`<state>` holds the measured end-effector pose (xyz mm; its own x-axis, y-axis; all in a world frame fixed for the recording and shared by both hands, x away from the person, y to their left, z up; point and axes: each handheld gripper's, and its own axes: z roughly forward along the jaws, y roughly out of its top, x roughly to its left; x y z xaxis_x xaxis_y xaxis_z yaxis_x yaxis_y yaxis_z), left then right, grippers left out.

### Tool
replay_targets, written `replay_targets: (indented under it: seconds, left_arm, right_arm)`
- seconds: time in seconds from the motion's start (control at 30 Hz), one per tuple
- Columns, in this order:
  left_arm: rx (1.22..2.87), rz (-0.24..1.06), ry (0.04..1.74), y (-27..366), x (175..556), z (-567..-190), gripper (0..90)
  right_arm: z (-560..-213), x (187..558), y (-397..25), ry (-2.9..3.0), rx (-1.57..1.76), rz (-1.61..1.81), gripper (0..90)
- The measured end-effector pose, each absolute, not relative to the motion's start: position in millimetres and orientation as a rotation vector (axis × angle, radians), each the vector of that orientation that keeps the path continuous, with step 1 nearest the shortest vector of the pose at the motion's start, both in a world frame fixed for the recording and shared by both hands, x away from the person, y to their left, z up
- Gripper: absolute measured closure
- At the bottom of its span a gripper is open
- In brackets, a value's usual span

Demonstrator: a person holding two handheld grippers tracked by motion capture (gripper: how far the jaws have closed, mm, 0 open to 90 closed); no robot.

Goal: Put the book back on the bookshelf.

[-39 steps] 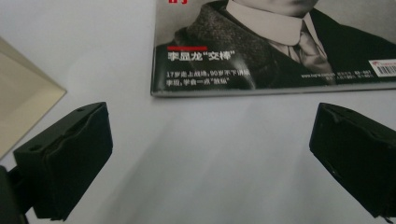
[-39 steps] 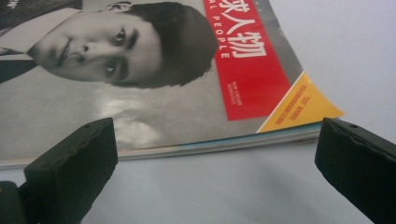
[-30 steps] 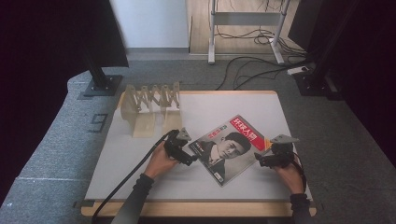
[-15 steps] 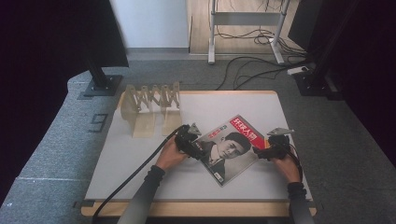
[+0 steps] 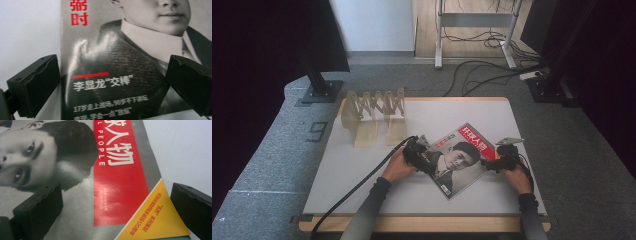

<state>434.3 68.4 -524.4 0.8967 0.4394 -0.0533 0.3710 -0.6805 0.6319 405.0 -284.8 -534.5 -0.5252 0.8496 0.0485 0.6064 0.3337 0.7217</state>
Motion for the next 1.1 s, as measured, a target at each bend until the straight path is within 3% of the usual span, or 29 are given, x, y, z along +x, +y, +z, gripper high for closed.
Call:
replay_targets:
  seconds: [0.33,1.1]
  left_arm:
    - [2.419,0.136,0.592,73,424,-522,0.0]
    - [2.369,0.176,0.656,112,360,-525,0.0]
  right_arm:
    - [-535,400,-279,2.285,1.264,1.007,0.0]
    - [-531,374,-247,2.279,1.246,0.947,0.0]
